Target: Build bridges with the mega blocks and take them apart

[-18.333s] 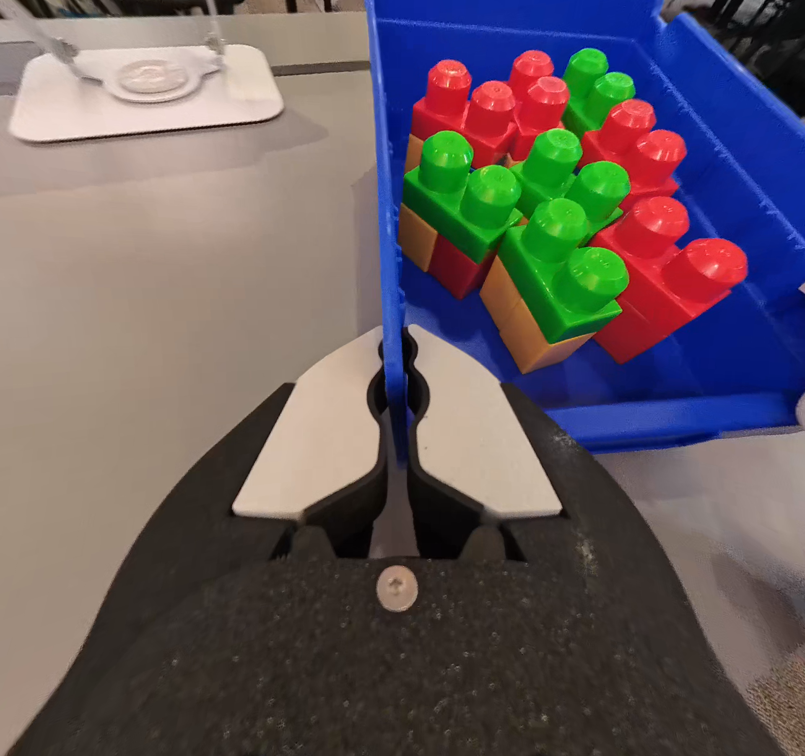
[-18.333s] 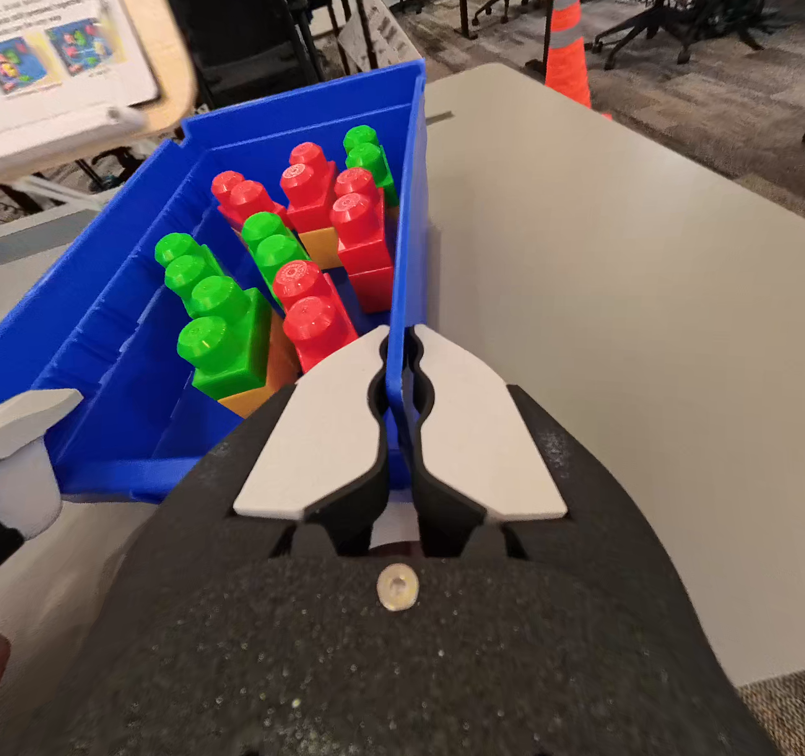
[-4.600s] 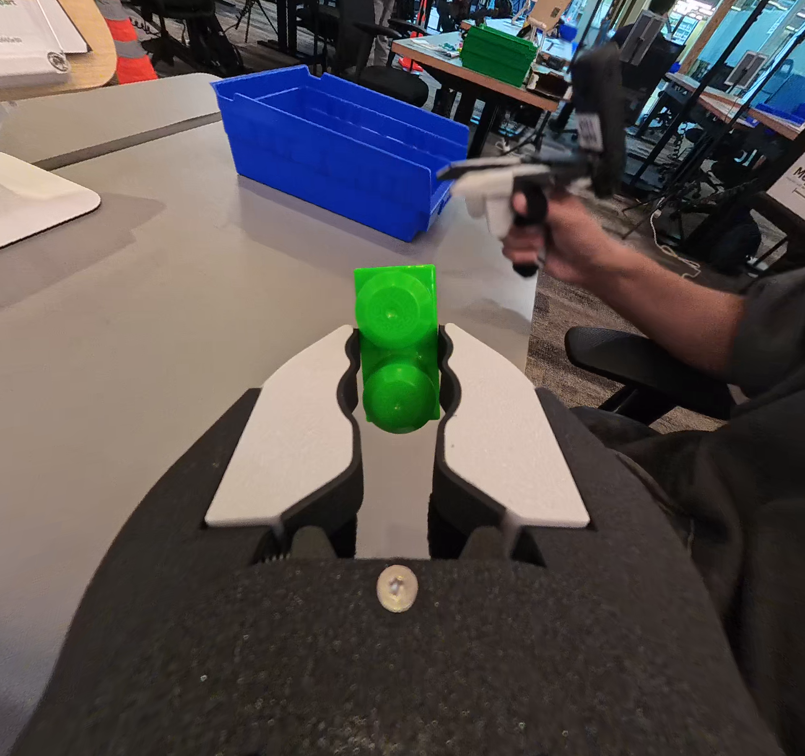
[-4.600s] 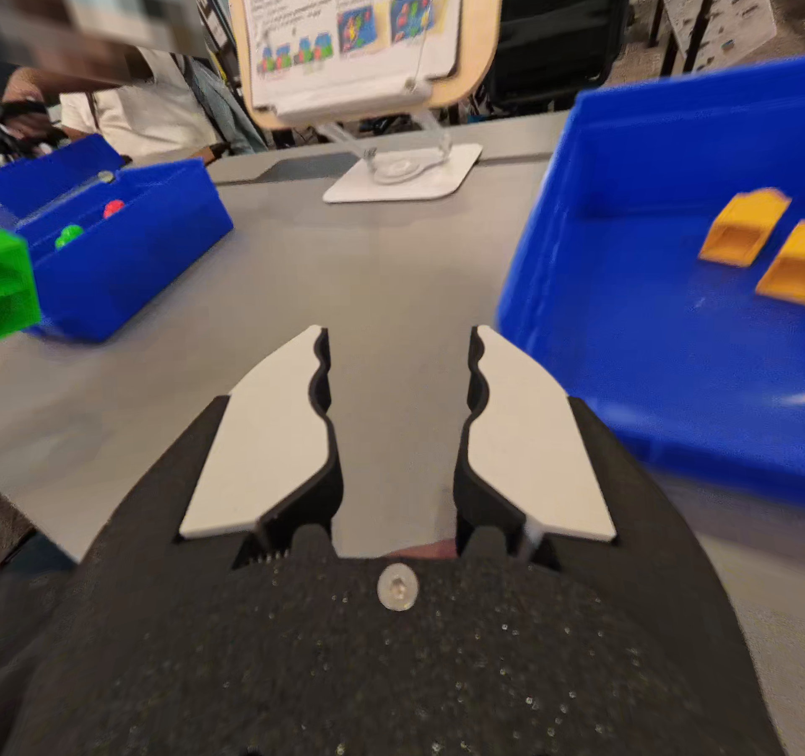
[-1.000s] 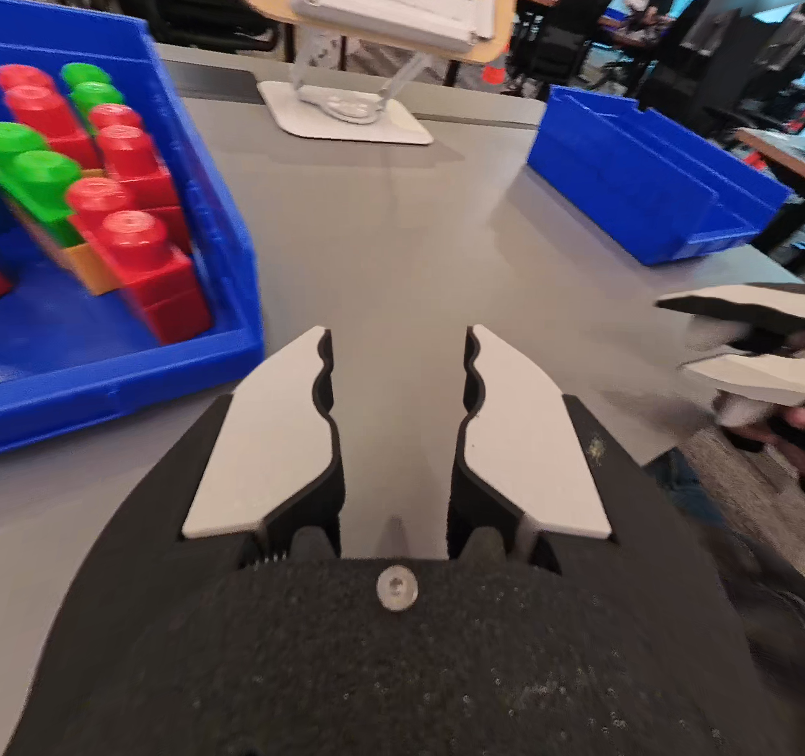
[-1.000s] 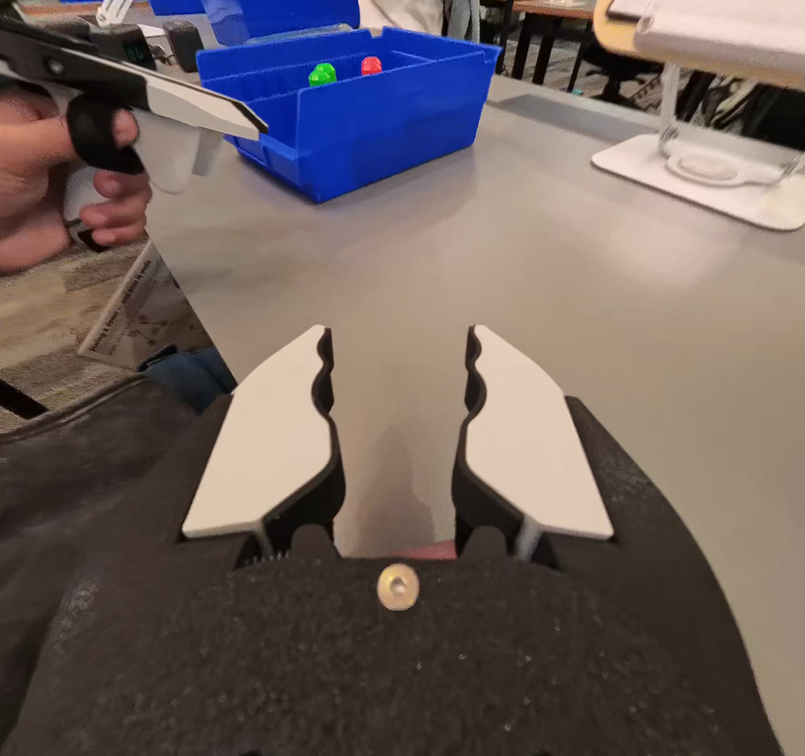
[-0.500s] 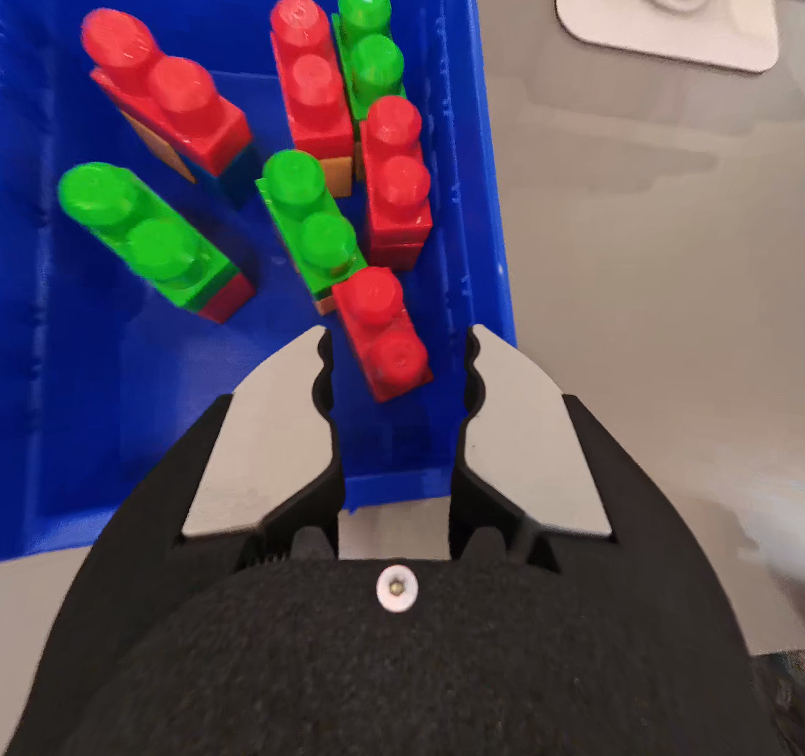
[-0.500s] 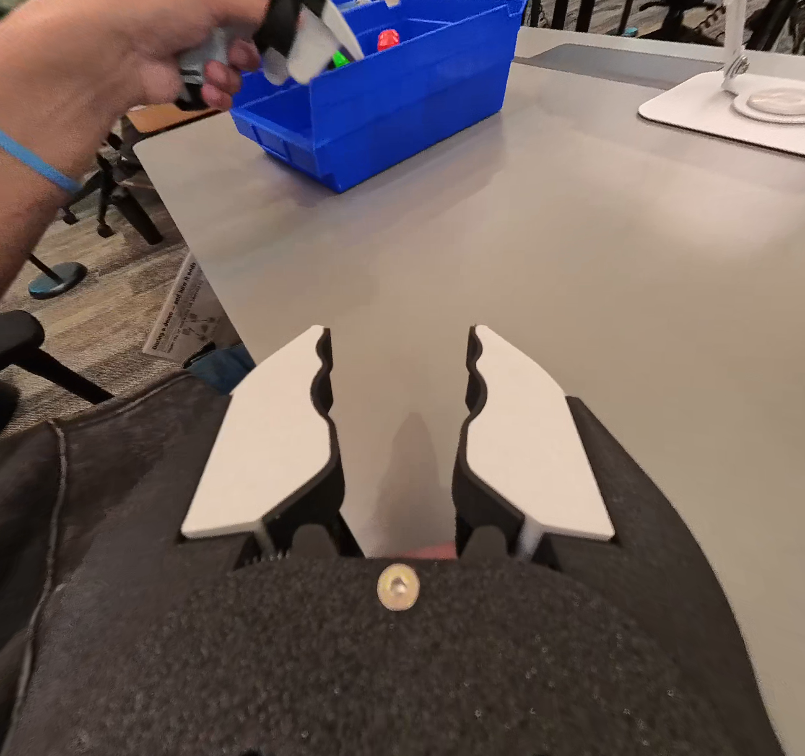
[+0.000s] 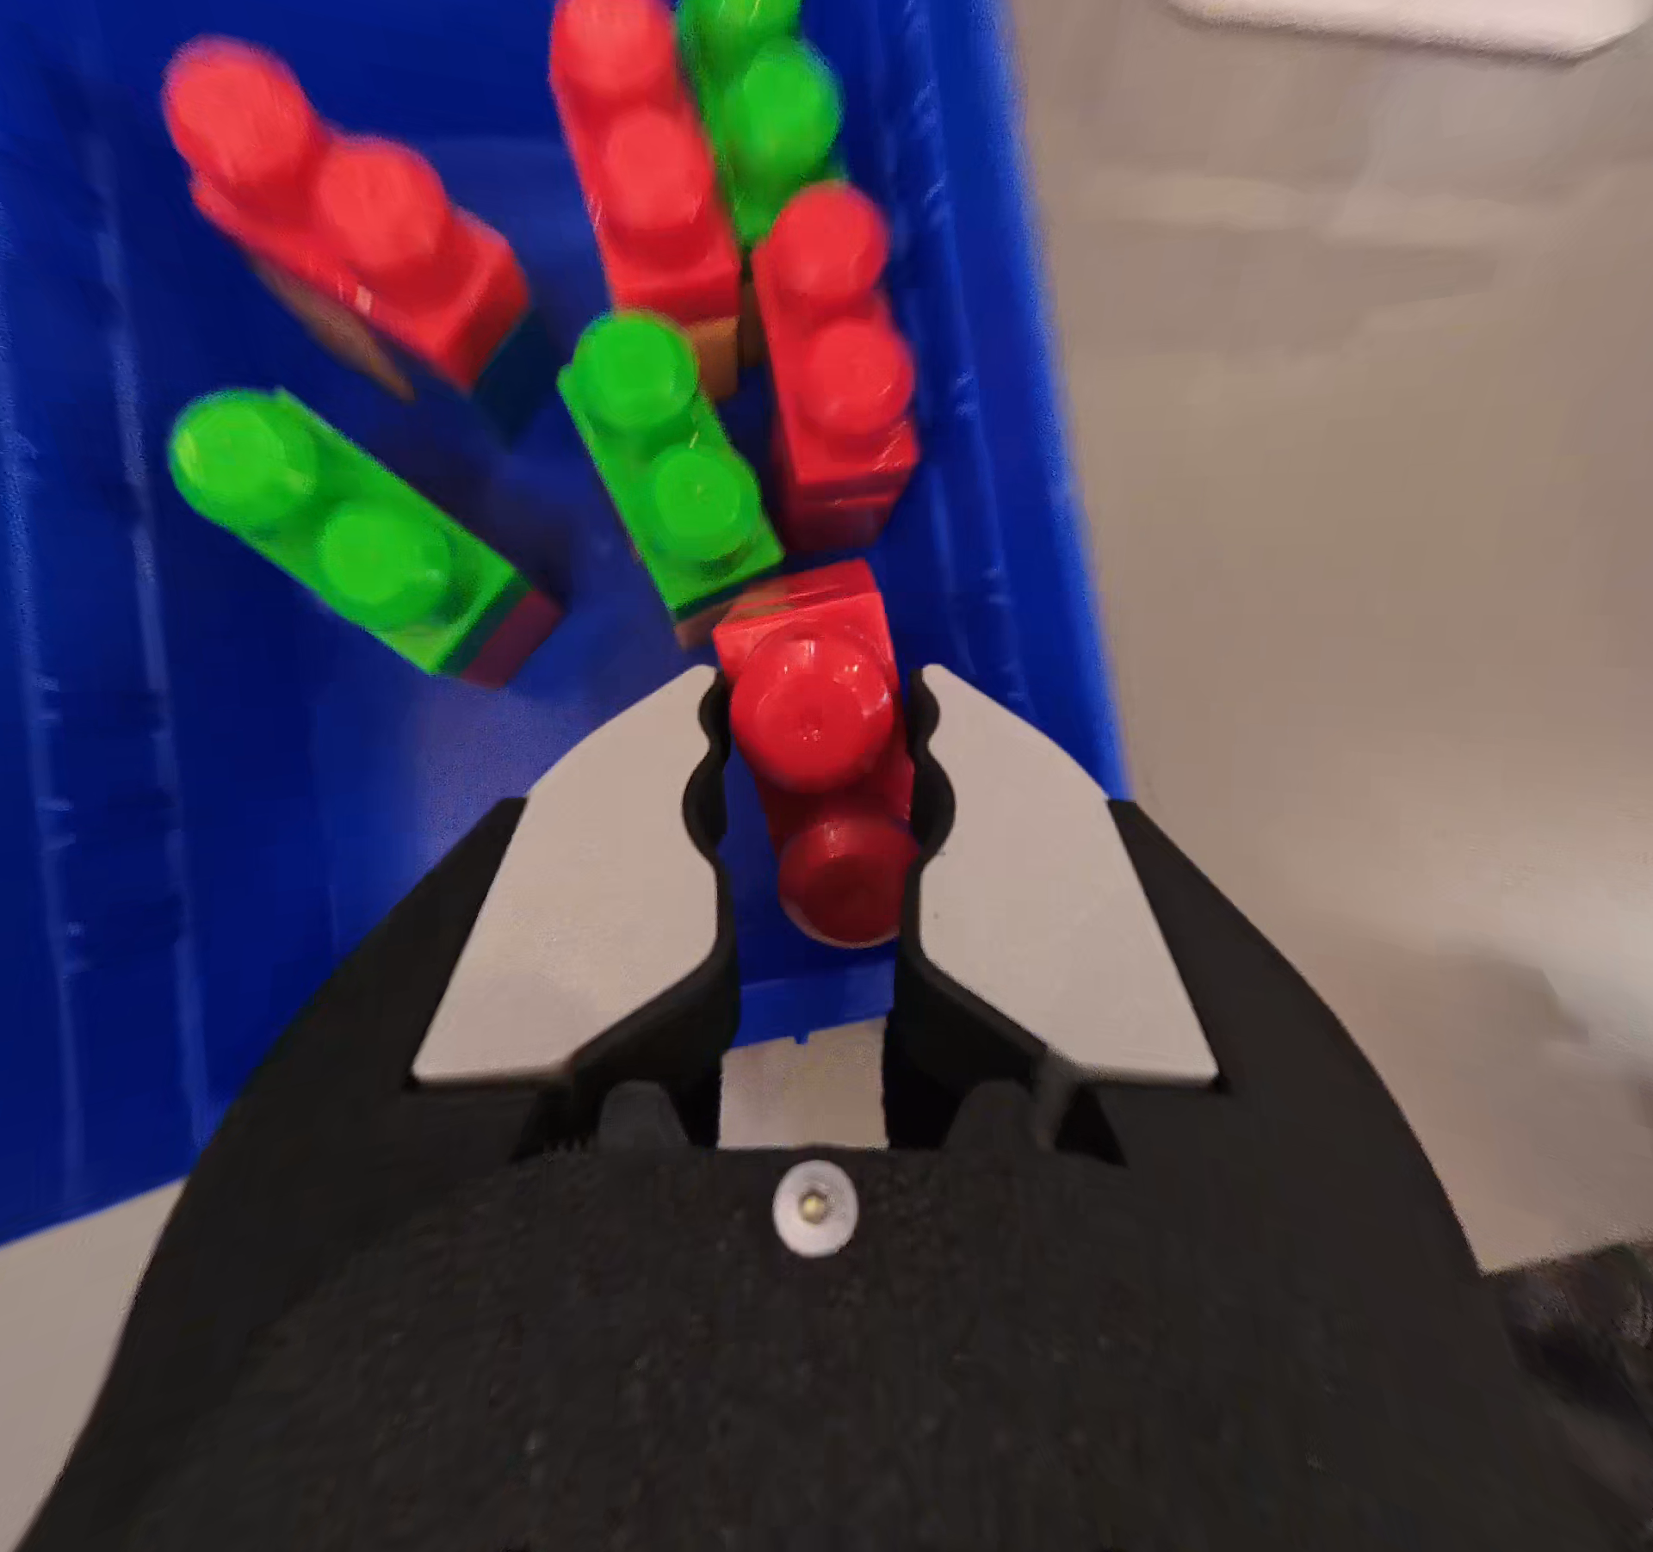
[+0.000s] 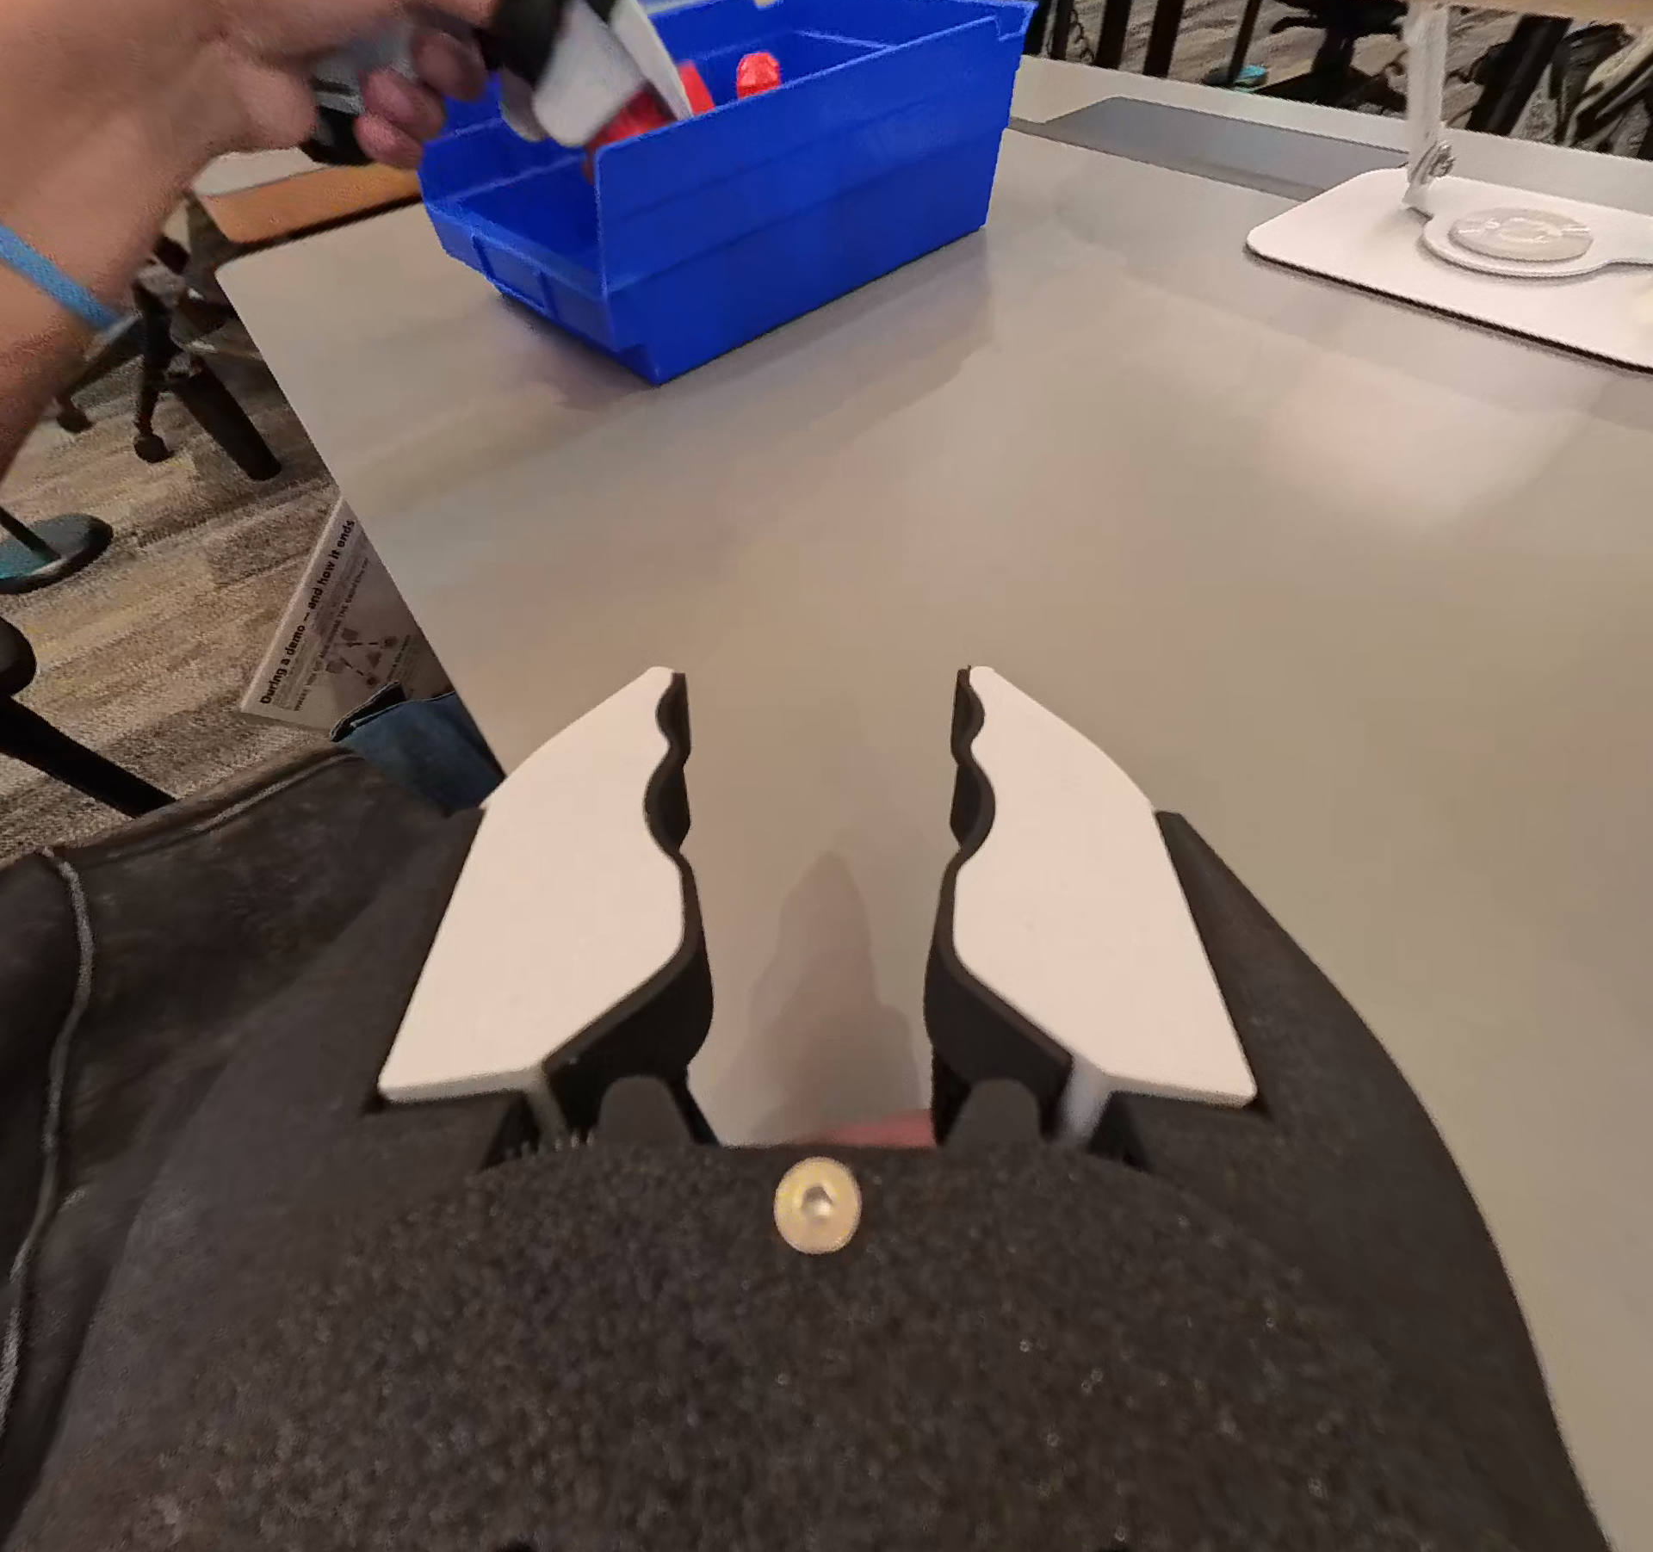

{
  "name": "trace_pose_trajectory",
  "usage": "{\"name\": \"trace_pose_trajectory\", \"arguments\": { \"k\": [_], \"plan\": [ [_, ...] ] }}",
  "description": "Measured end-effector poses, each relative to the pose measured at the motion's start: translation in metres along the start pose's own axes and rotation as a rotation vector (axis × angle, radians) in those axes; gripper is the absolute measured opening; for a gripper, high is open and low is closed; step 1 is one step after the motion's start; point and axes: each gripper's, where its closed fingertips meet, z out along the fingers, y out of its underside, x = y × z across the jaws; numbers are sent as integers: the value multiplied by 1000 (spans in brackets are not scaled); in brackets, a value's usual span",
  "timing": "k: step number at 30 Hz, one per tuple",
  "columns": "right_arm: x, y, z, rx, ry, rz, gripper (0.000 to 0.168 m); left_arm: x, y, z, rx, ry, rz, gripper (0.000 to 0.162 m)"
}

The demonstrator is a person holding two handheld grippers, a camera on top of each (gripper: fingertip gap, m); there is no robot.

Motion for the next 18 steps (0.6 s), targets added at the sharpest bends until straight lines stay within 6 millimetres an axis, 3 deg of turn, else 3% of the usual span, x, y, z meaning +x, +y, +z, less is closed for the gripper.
{"name": "trace_pose_trajectory", "arguments": {
  "k": [3,5,8,14,18],
  "plan": [
    [5,-4,-3,27,-17,43,56,27,-24,-51,249,209,90,37],
    [9,-7,-4,50,-40,85,56,56,-34,-87,411,393,146,36],
    [13,-10,-4,95,-92,155,55,105,-24,-127,599,713,256,36],
    [15,-10,1,130,-181,294,55,150,7,-123,581,1026,236,35],
    [7,-36,8,224,-296,326,57,181,13,-128,569,1184,250,35]
  ]
}}
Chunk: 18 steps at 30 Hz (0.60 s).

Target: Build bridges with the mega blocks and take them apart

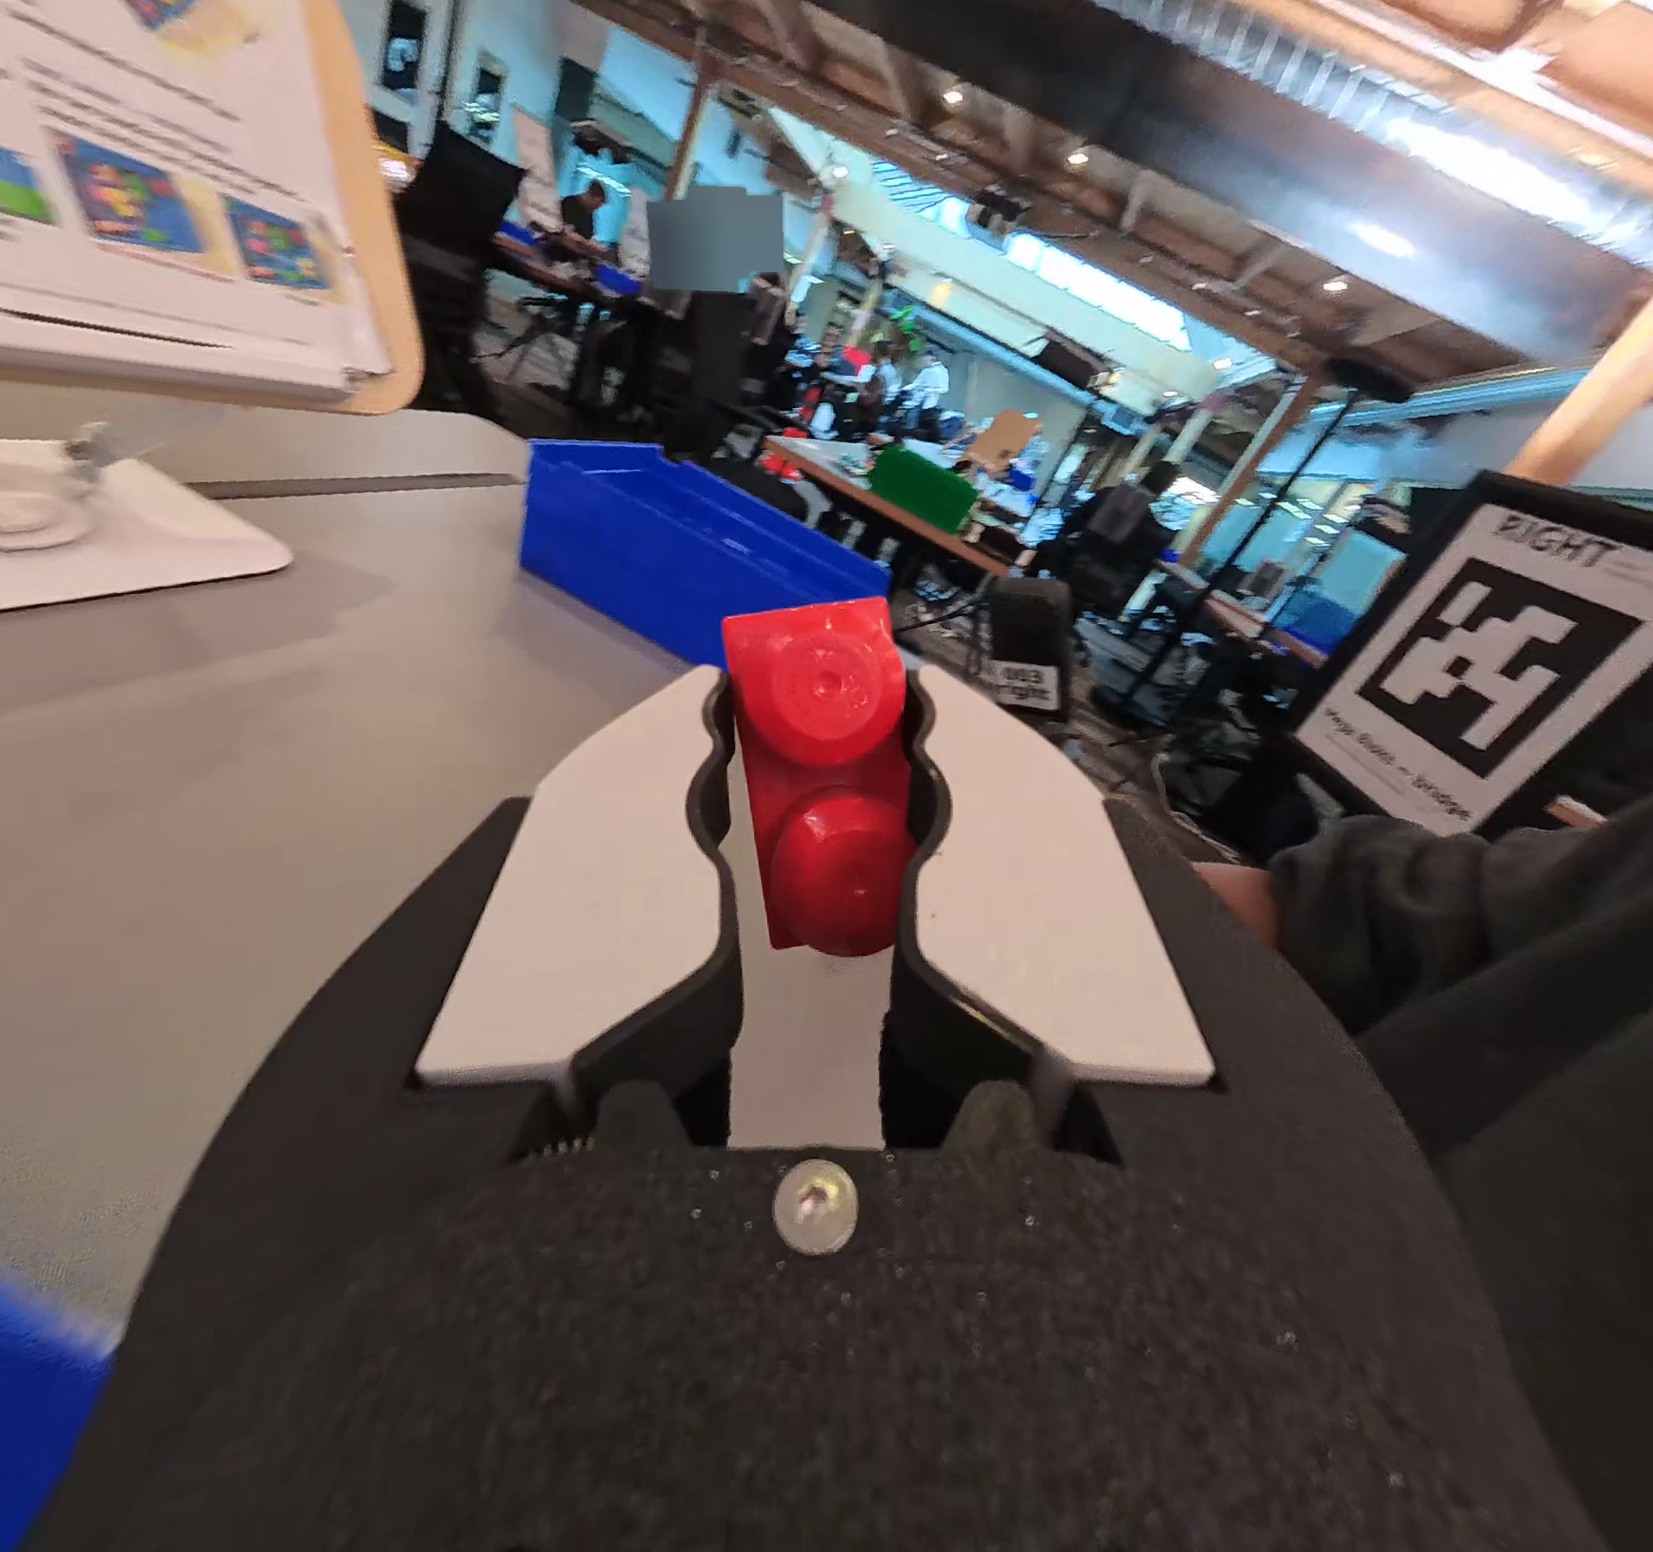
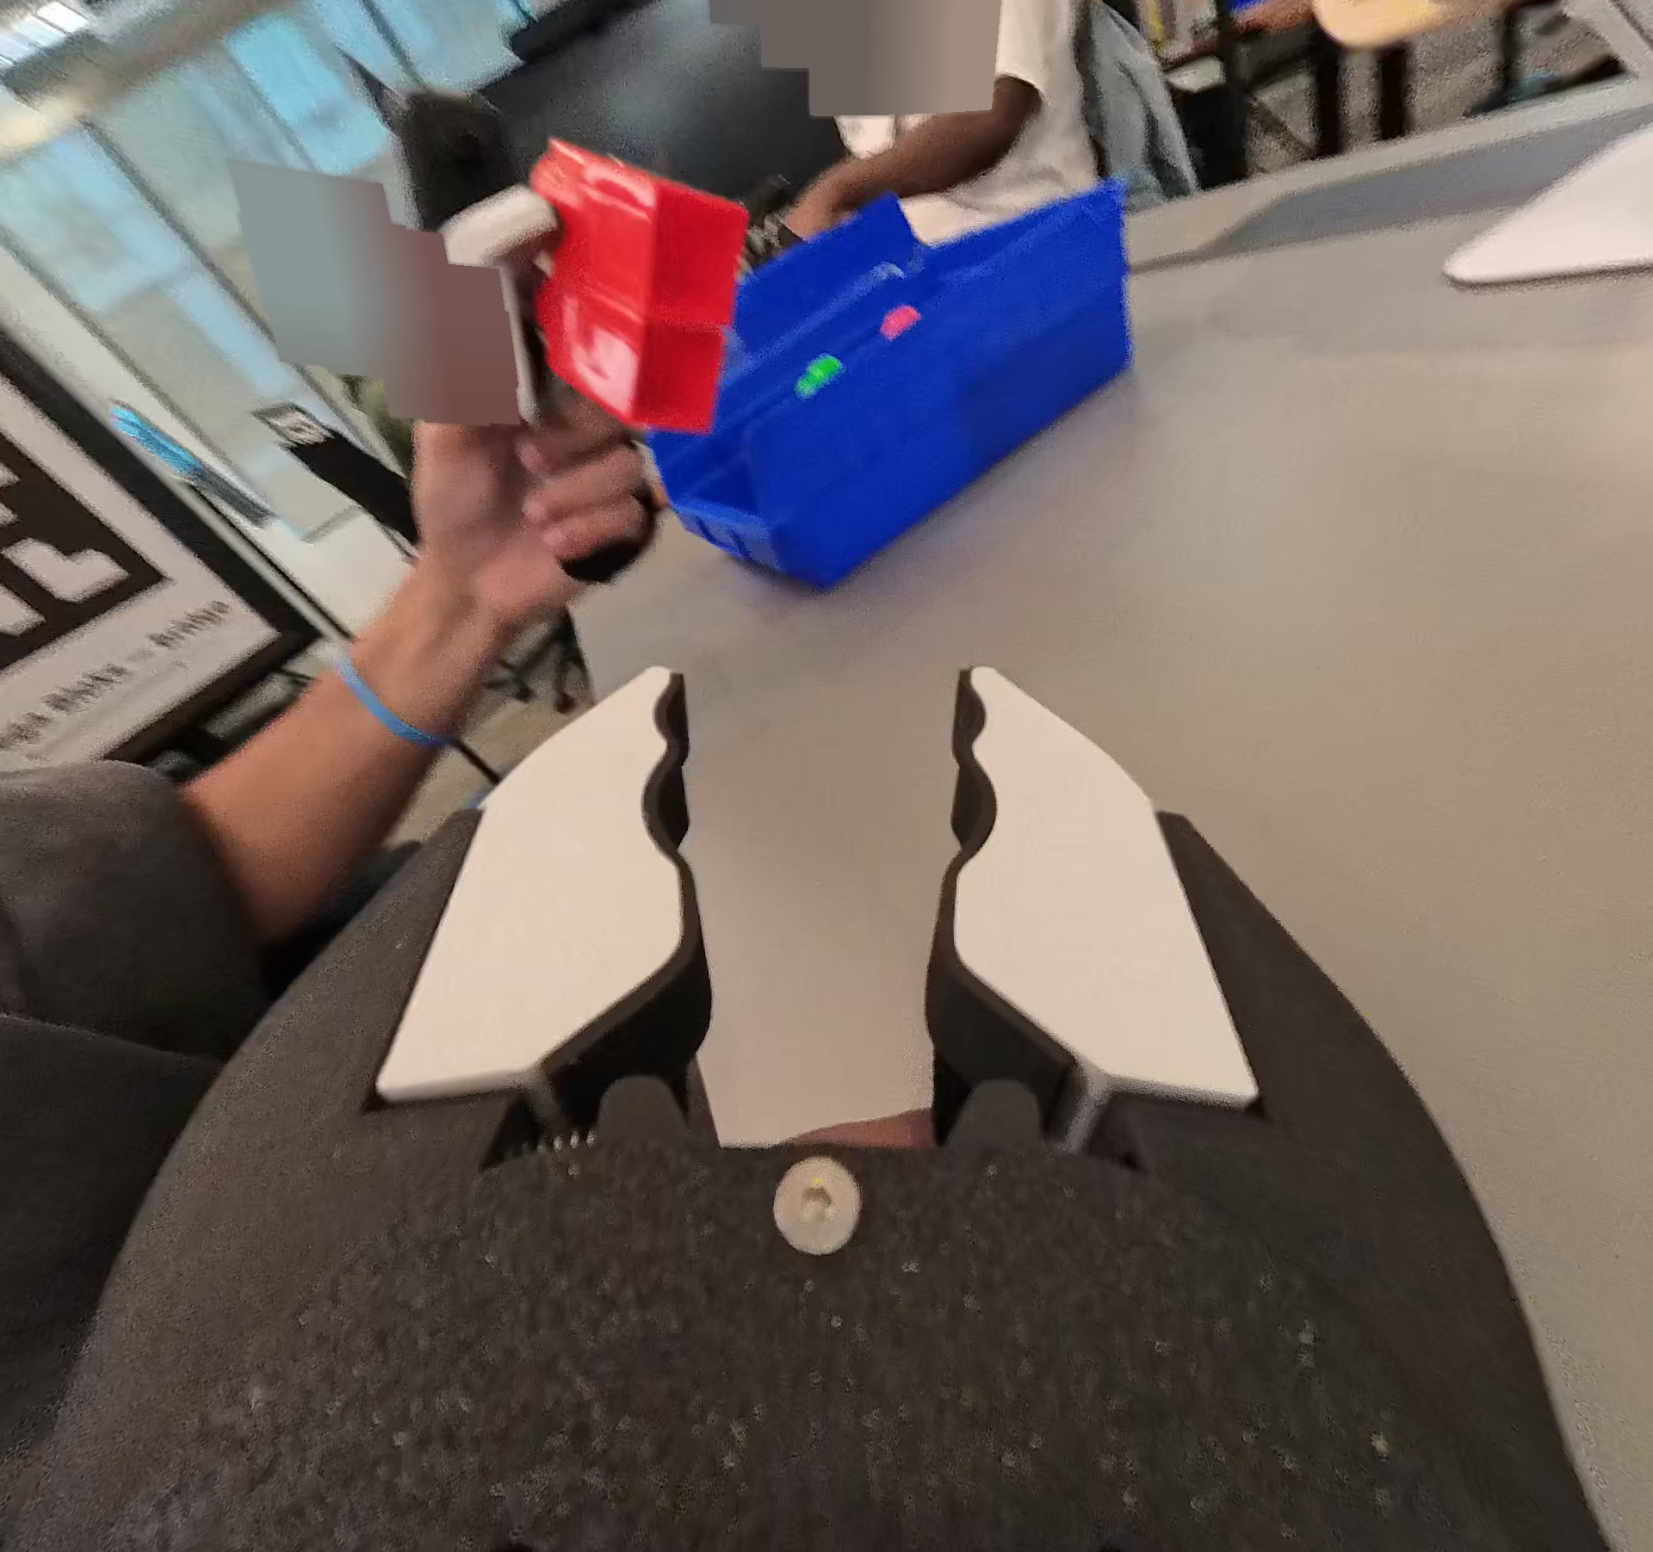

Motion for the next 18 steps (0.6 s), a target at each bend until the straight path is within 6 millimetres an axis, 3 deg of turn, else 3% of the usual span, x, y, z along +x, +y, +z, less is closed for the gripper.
{"name": "trace_pose_trajectory", "arguments": {
  "k": [4,8,11,14,18],
  "plan": [
    [-17,-51,28,117,-266,135,63,16,-3,33,16,137,1,35],
    [-9,-91,59,158,-367,143,65,11,2,75,-25,191,13,35],
    [7,-108,67,181,-374,148,38,-1,-1,98,-15,221,-17,35],
    [21,-115,62,218,-390,140,37,-10,-6,112,-3,246,-41,35],
    [36,-108,52,211,-397,124,36,-17,5,126,-60,243,-20,35]
  ]
}}
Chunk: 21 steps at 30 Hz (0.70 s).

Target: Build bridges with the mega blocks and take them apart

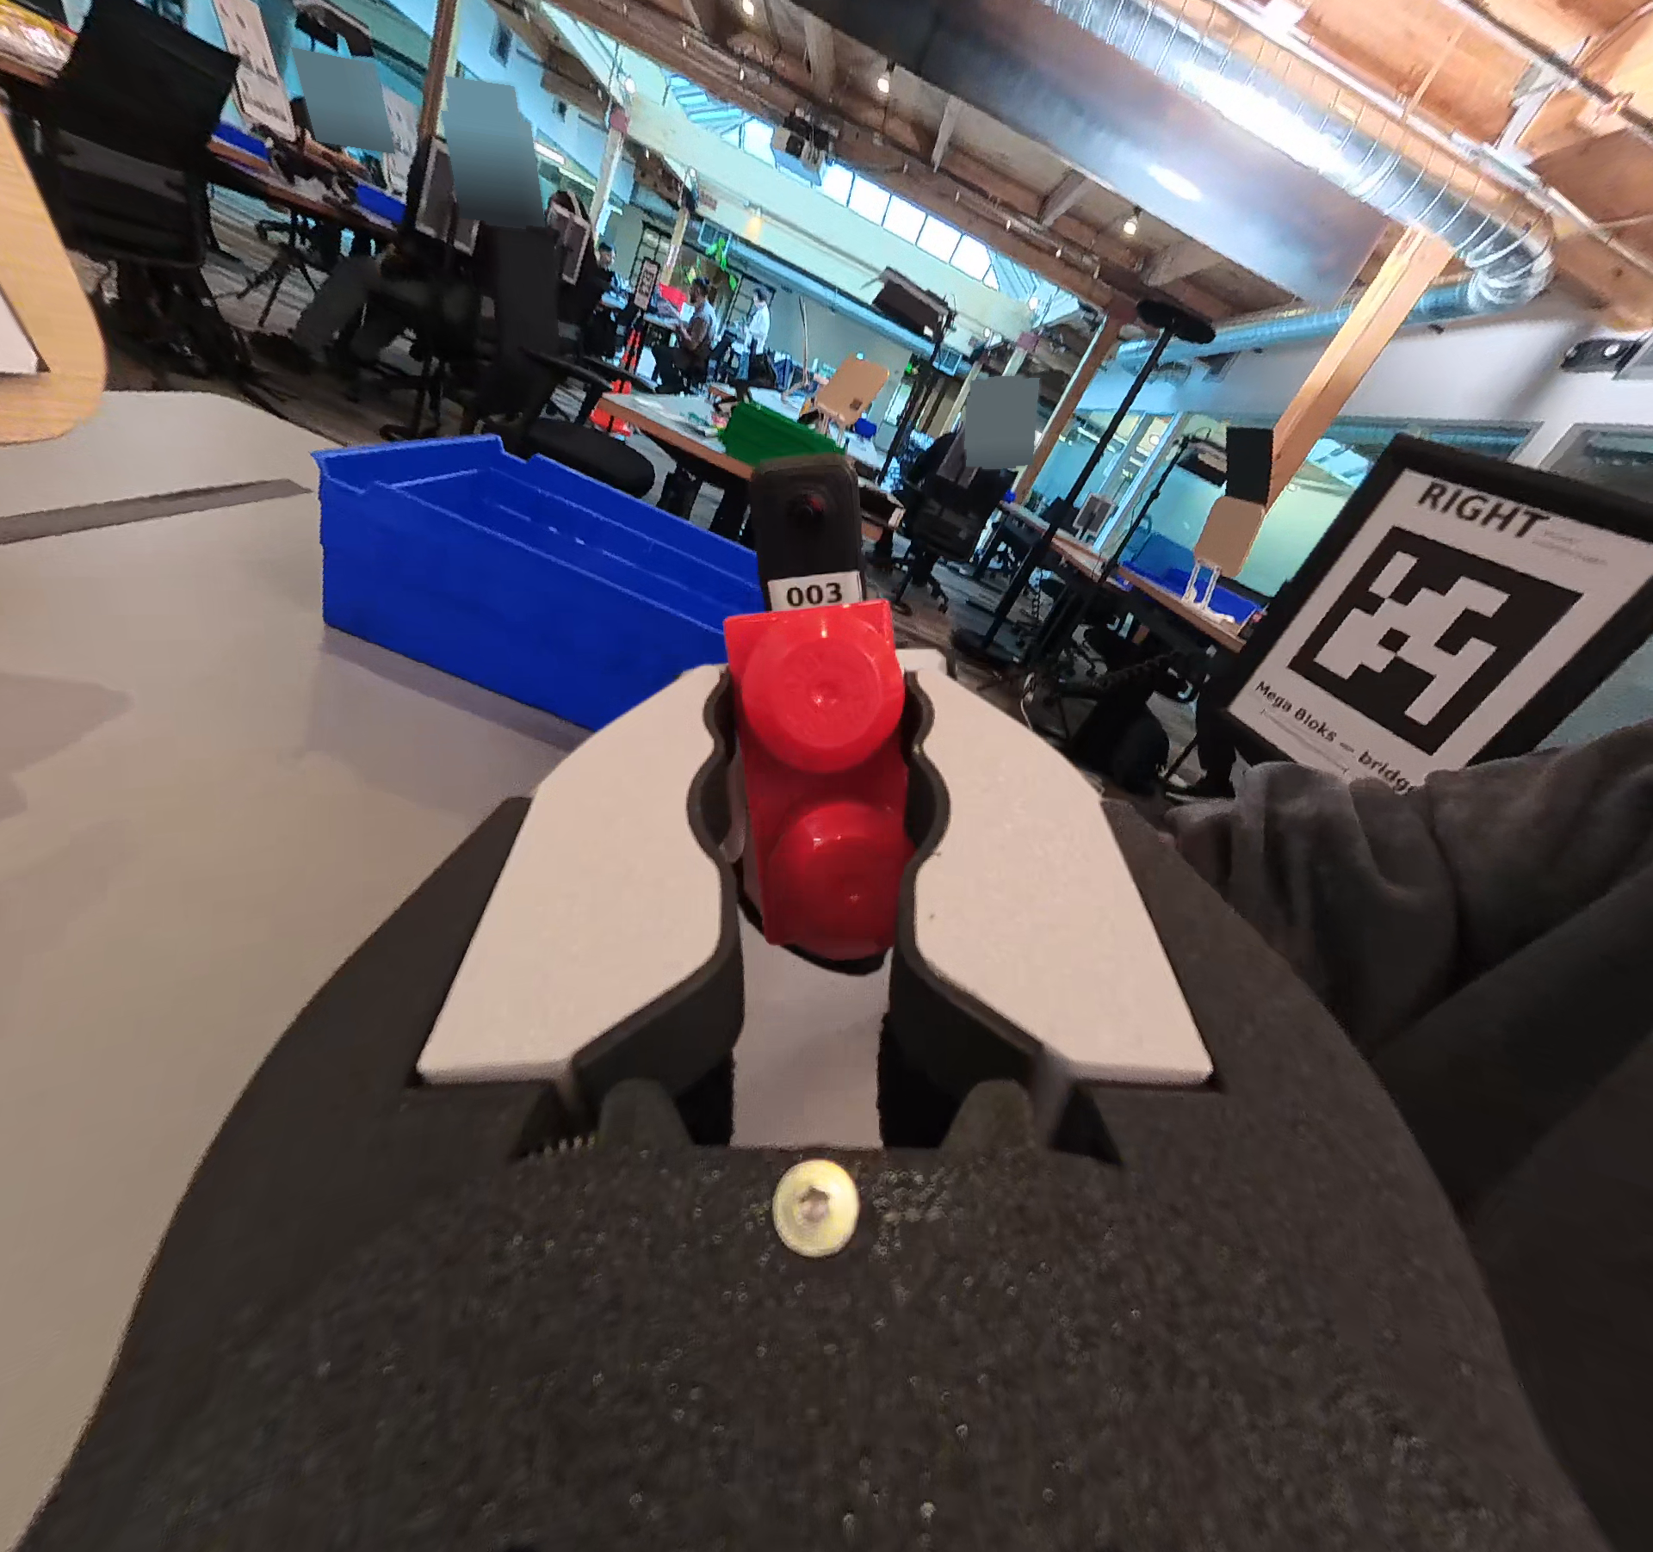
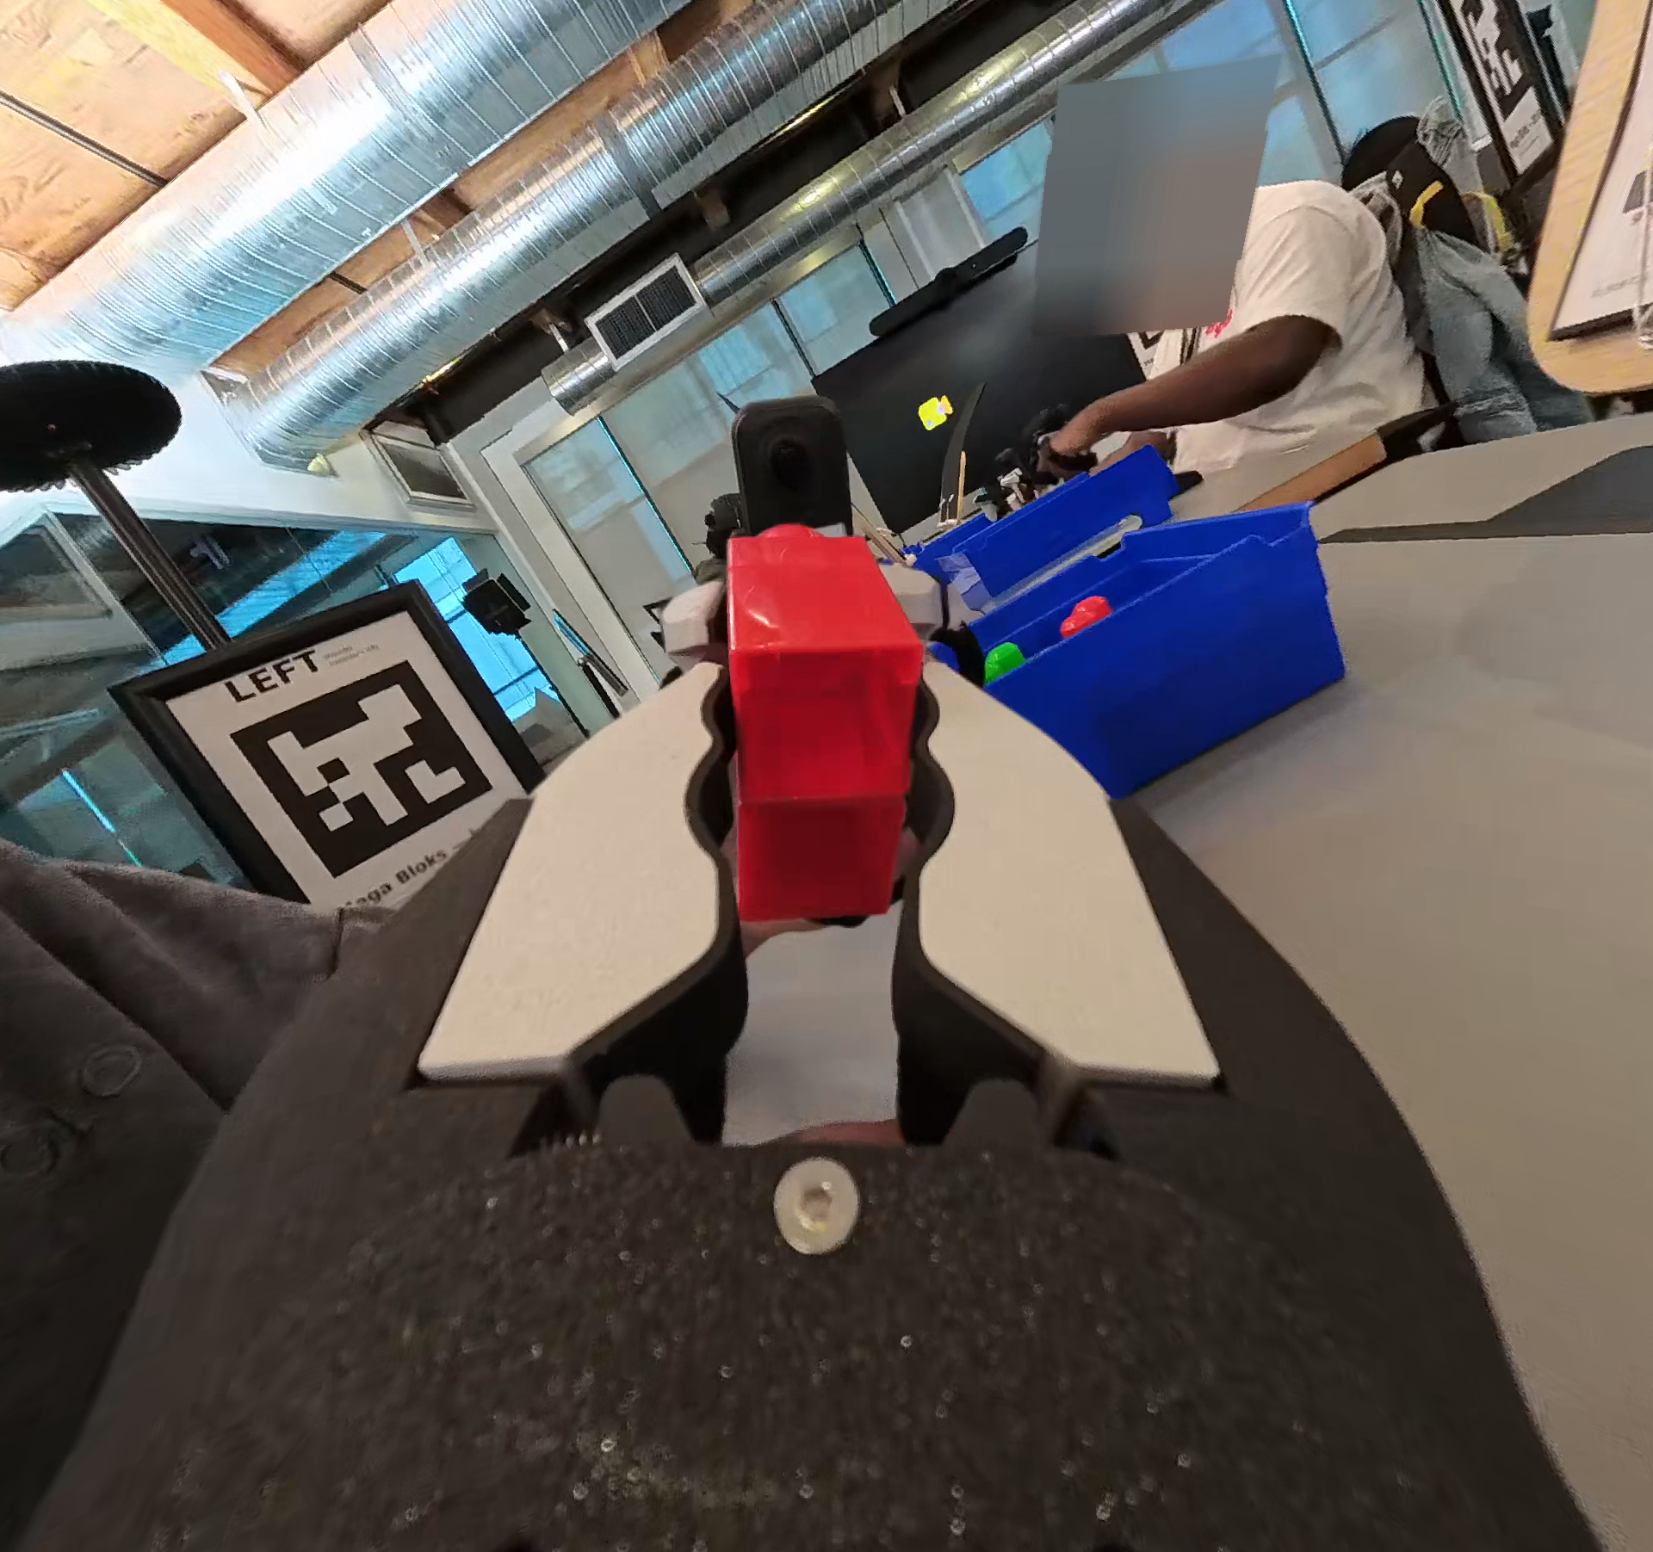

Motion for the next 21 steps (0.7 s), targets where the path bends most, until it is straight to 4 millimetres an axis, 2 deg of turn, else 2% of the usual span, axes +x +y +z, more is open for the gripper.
{"name": "trace_pose_trajectory", "arguments": {
  "k": [7,10,12,15,18,20,21],
  "plan": [
    [6,3,-24,-90,54,-97,36,-5,18,11,-75,-1,3,34],
    [13,-21,-53,-21,85,-72,36,-8,-14,-13,72,21,-42,34],
    [12,-32,-66,-52,156,-136,36,-26,-12,-28,8,-94,5,34],
    [19,-49,-82,-141,347,-243,36,-46,12,-38,-156,-282,94,34],
    [33,-61,-103,-220,575,-308,37,-59,27,-51,-204,-499,201,34],
    [37,-83,-128,-265,762,-377,37,-59,28,-55,-203,-574,248,34],
    [39,-98,-148,-285,867,-400,37,-57,29,-55,-227,-588,270,34]
  ]
}}
